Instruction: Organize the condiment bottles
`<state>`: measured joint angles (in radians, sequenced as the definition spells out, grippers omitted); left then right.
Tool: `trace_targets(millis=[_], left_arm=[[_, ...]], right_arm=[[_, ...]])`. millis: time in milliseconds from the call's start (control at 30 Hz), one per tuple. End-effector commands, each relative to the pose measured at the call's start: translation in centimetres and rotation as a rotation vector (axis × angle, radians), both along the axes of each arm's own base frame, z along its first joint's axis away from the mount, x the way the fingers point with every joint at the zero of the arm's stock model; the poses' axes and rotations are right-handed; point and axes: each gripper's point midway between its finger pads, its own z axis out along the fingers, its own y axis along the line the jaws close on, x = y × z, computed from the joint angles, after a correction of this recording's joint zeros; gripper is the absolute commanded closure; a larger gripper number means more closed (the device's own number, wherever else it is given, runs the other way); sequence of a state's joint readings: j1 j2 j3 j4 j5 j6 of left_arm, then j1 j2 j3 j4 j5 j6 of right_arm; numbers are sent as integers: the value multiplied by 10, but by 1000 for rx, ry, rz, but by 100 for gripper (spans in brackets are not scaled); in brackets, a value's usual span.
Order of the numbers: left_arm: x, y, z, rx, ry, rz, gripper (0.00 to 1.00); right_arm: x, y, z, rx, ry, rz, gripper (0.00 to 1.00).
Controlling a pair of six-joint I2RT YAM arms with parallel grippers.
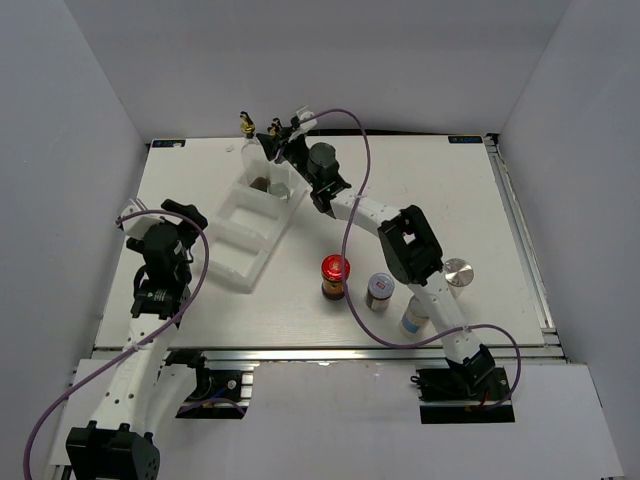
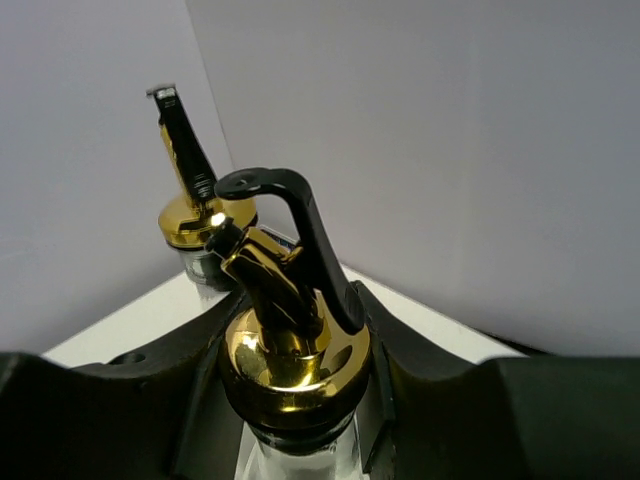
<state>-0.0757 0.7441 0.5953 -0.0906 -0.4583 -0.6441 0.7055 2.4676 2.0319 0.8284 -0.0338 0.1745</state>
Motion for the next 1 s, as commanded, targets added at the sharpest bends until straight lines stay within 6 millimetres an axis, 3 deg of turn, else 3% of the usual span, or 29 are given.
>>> trace_targets(millis=[0, 100, 133, 167, 200, 233, 267, 333, 367, 400, 500, 633, 733, 767, 933, 967], left_arm=[[0, -2, 6, -1, -24, -16, 2], [-1, -2, 6, 2, -22, -18, 2], [-1, -3, 7, 1, -26, -21, 2], [-1, -3, 7, -1, -30, -23, 2], [-1, -3, 8, -1, -30, -21, 2], [-1, -3, 8, -2, -30, -21, 2], [-1, -3, 6, -2, -21, -21, 2], [0, -3, 9, -2, -24, -22, 2], [0, -4, 9, -2, -21, -22, 2], [0, -3, 10, -1, -23, -18, 2], [-2, -1, 15, 1, -25, -12, 2], [-2, -2, 19, 1, -27, -15, 2], [-1, -8, 23, -10, -31, -47, 2], [0, -10, 21, -13, -24, -58, 2], [6, -27, 20, -30, -13, -150, 2], [7, -31, 20, -34, -13, -174, 2]], right_arm=[[-8, -16, 91, 208, -174, -43, 100], [-12, -19, 83, 184, -178, -47, 100], [-16, -23, 89, 187, -186, -52, 100], [-17, -23, 70, 152, -165, -64, 100], [-17, -26, 66, 142, -162, -74, 94], [-22, -29, 72, 147, -170, -76, 80], [-21, -31, 59, 121, -148, -82, 62], [-26, -35, 65, 118, -144, -84, 45], [-28, -36, 56, 99, -129, -82, 36], [-31, -38, 63, 102, -134, -77, 33], [-33, -39, 59, 74, -96, -75, 21], [-38, -41, 66, 60, -77, -65, 11], [-43, -50, 69, 59, -46, -79, 11], [-47, -56, 79, 65, -49, -89, 11], [-60, -72, 70, -26, 2, -107, 11], [-68, -79, 84, -33, 0, -106, 11]])
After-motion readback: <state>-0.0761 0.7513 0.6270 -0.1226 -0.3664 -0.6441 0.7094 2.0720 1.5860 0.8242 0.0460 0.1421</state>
